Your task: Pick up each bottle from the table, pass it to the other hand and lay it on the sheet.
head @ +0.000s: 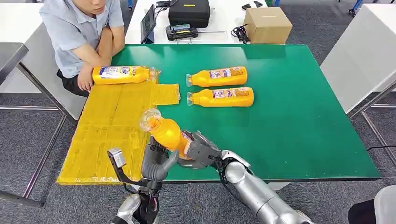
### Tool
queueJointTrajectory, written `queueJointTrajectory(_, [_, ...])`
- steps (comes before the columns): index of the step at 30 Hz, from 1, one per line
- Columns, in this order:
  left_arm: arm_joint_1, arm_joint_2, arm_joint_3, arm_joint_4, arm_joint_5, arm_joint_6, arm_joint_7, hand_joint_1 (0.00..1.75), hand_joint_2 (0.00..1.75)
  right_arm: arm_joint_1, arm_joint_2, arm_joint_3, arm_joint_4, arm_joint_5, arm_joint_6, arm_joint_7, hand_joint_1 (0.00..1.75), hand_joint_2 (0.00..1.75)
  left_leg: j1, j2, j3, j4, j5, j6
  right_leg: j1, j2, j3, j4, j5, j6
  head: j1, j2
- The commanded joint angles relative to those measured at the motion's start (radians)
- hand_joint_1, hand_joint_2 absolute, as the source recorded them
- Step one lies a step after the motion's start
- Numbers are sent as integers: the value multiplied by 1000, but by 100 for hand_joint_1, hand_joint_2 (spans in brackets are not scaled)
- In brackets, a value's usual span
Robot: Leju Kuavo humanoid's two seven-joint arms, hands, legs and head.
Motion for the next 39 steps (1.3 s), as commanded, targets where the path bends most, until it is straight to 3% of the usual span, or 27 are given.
queueJointTrajectory(1, [-78,20,-74,74,-23,42,-1,0,175,-66,20,122,39,23,11,13,175,175,1,2,2,0,-1,-2,1,1,1,1,-1,-2,0,0])
queueJointTrajectory(6, [-102,4,-92,114,-174,234,3,0,175,-58,16,155,43,89,-69,25,175,175,1,1,3,0,-1,-2,2,1,3,0,-1,-3,0,0])
queueJointTrajectory(8, [-95,-23,-70,130,-143,205,16,0,175,-52,16,160,36,94,-74,24,175,175,1,0,2,0,0,-1,1,-1,2,0,-1,-1,0,0])
queueJointTrajectory(17, [-105,-25,-41,144,-113,159,35,0,175,-59,33,176,45,110,-80,24,175,175,1,1,2,0,-1,-2,1,0,1,0,-1,-2,0,0])
queueJointTrajectory(19, [-98,-26,-34,128,-94,127,38,23,175,-59,33,173,44,98,-67,17,175,175,1,1,2,0,-1,-2,1,1,2,0,-1,-2,0,0])
queueJointTrajectory(20, [-93,-26,-29,116,-79,108,37,73,175,-61,34,175,45,96,-63,15,175,175,1,2,1,0,-1,-1,1,1,1,0,0,-2,0,0])
queueJointTrajectory(21, [-90,-25,-29,108,-75,99,35,108,175,-62,34,175,45,94,-60,14,175,175,1,2,3,1,-2,-2,2,2,2,0,-1,-3,0,0])
queueJointTrajectory(25, [-91,-26,-28,106,-75,99,35,108,175,-64,35,175,45,94,-60,14,175,175,1,2,2,1,-1,-2,1,1,1,0,-1,-2,0,0])
queueJointTrajectory(26, [-85,-22,-34,90,-75,82,29,175,175,-64,35,174,46,88,-53,11,175,175,1,2,1,0,-1,-2,1,1,1,0,-1,-2,0,0])
queueJointTrajectory(31, [-38,-7,-30,-15,-7,-72,9,175,175,-62,32,156,59,16,24,-21,175,175,1,3,2,1,-2,-2,1,2,1,1,-1,-2,0,0])
queueJointTrajectory(37, [-63,14,-49,8,-38,-64,-9,175,175,-74,38,155,67,23,11,-29,175,175,2,1,2,1,-2,-2,2,0,2,1,-2,-3,0,0])
queueJointTrajectory(38, [-69,17,-47,17,-36,-63,-13,175,175,-75,40,156,63,26,7,-27,108,175,1,1,2,1,-1,-2,2,0,1,1,-1,-2,0,0])
queueJointTrajectory(39, [-72,17,-38,19,-31,-59,-23,175,175,-76,40,160,60,32,5,-22,10,175,1,1,1,0,-1,-2,1,0,1,0,-1,-2,0,0])
